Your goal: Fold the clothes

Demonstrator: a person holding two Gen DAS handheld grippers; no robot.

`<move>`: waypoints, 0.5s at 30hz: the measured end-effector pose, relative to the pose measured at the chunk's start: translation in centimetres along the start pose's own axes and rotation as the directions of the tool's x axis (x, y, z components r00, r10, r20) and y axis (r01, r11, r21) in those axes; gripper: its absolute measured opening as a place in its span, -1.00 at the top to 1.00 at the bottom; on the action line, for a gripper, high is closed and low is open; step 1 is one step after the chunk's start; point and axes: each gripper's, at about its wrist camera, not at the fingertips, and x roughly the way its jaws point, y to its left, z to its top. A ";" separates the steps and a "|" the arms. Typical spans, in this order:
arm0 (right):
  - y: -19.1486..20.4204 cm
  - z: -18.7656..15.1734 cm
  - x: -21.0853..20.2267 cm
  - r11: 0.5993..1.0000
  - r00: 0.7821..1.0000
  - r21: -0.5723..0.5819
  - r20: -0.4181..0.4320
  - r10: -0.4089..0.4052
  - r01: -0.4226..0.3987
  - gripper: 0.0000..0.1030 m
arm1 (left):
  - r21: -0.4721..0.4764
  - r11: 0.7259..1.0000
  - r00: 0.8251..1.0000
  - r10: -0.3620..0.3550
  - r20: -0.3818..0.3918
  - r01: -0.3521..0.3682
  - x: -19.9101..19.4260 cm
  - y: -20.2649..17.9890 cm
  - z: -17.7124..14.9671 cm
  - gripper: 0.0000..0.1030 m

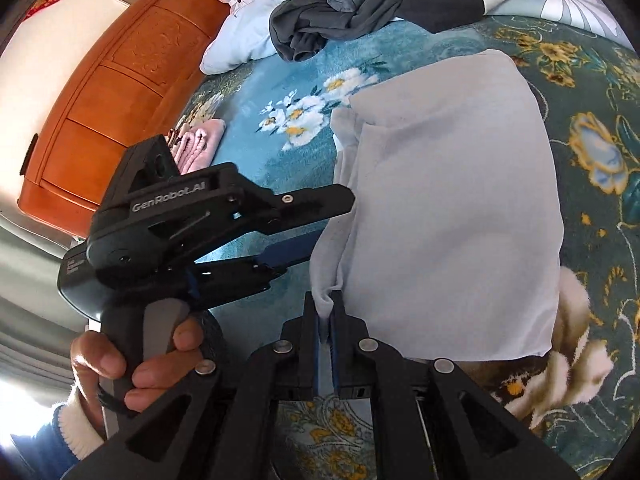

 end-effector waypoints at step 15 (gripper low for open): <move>-0.6 0.2 -0.9 1.000 1.000 0.018 0.005 0.023 -0.023 0.90 | 0.304 0.938 0.985 0.170 0.016 -0.167 2.9 -6.0 5.1 0.77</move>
